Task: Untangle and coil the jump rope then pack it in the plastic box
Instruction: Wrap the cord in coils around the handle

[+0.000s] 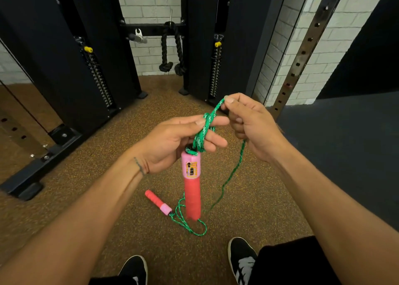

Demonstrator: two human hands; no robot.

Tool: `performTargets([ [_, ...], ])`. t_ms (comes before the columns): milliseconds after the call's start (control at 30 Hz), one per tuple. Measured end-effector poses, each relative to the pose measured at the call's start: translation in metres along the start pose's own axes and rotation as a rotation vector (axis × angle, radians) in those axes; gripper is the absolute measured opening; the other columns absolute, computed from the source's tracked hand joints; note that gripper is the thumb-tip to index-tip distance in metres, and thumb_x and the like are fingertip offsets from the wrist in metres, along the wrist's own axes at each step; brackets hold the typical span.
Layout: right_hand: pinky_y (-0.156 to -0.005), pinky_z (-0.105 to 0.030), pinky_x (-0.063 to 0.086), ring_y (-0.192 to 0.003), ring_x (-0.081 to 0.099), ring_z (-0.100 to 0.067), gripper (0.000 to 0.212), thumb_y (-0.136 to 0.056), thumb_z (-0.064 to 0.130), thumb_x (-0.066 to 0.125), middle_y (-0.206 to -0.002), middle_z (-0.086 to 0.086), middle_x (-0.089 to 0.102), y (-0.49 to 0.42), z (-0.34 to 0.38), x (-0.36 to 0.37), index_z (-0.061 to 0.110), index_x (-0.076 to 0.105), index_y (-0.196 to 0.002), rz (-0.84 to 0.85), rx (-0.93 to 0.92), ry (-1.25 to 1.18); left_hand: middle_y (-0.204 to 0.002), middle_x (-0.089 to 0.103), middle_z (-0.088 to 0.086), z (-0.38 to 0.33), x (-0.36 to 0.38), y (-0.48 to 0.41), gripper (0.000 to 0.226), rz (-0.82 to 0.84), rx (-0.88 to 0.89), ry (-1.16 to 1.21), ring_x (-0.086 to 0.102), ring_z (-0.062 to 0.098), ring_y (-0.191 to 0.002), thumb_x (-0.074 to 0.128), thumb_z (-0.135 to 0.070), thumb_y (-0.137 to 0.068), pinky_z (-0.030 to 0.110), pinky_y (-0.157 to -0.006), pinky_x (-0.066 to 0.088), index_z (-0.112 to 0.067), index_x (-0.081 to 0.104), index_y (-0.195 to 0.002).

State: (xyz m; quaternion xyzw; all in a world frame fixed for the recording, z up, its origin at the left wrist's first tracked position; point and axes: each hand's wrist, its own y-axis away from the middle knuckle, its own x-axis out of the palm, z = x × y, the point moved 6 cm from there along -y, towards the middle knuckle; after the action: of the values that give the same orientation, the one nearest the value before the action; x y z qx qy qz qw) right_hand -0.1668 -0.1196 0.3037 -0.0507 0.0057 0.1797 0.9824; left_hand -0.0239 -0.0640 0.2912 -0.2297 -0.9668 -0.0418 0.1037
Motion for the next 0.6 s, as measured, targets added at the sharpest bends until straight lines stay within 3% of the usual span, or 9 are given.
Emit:
performTargets([
  [67,-0.044,-0.02,0.018,-0.046,0.026,-0.005,0.022,-0.102,0.031,0.049,-0.058,0.009,0.036,-0.002,-0.01,0.0,0.02,0.065,-0.091,0.014,0.074,0.042,-0.093,0.077,0.009,-0.002,-0.001,0.001,0.038,0.012,0.022,0.009,0.069,0.008,-0.074,0.047,-0.024,-0.094,0.017,-0.073,0.052,-0.012,0.064,-0.125],
  [167,-0.046,-0.022,0.022,-0.048,0.031,-0.006,0.029,-0.104,0.026,0.045,-0.063,0.004,0.041,-0.001,-0.028,0.01,0.004,0.064,-0.108,0.105,0.15,0.19,-0.099,0.076,0.009,-0.004,-0.002,0.001,0.042,0.007,0.054,0.031,0.07,0.009,-0.079,0.049,-0.029,-0.093,0.018,-0.078,0.052,-0.012,0.062,-0.129],
  [267,-0.048,-0.024,0.027,-0.053,0.036,-0.008,0.032,-0.105,0.02,0.04,-0.069,-0.002,0.045,0.003,-0.038,0.022,-0.004,0.06,-0.112,0.2,0.218,0.255,-0.1,0.077,0.007,-0.005,-0.002,0.0,0.039,-0.031,0.076,0.016,0.07,0.008,-0.079,0.05,-0.024,-0.093,0.017,-0.077,0.052,-0.013,0.06,-0.129],
  [367,-0.049,-0.024,0.033,-0.052,0.043,-0.008,0.031,-0.103,0.017,0.038,-0.063,0.003,0.05,0.006,-0.04,0.028,0.002,0.064,-0.108,0.227,0.265,0.264,-0.096,0.078,0.008,-0.007,-0.004,-0.001,0.038,-0.081,0.081,-0.036,0.07,0.008,-0.076,0.048,-0.022,-0.091,0.018,-0.075,0.053,-0.012,0.062,-0.125],
  [500,-0.051,-0.025,0.033,-0.053,0.042,-0.009,0.025,-0.104,0.029,0.045,-0.06,0.004,0.048,0.006,-0.038,0.028,0.016,0.061,-0.091,0.217,0.254,0.188,-0.084,0.077,0.01,-0.01,-0.007,-0.003,0.032,-0.132,0.097,-0.063,0.068,0.009,-0.068,0.044,-0.018,-0.096,0.018,-0.07,0.054,-0.009,0.065,-0.118],
  [600,-0.053,-0.024,0.038,-0.054,0.047,-0.009,0.024,-0.104,0.029,0.046,-0.064,0.001,0.052,0.008,-0.04,0.032,0.016,0.065,-0.098,0.283,0.265,0.19,-0.087,0.077,0.007,-0.009,-0.009,-0.003,0.03,-0.16,0.135,-0.053,0.068,0.008,-0.071,0.045,-0.02,-0.099,0.02,-0.071,0.053,-0.013,0.064,-0.122],
])
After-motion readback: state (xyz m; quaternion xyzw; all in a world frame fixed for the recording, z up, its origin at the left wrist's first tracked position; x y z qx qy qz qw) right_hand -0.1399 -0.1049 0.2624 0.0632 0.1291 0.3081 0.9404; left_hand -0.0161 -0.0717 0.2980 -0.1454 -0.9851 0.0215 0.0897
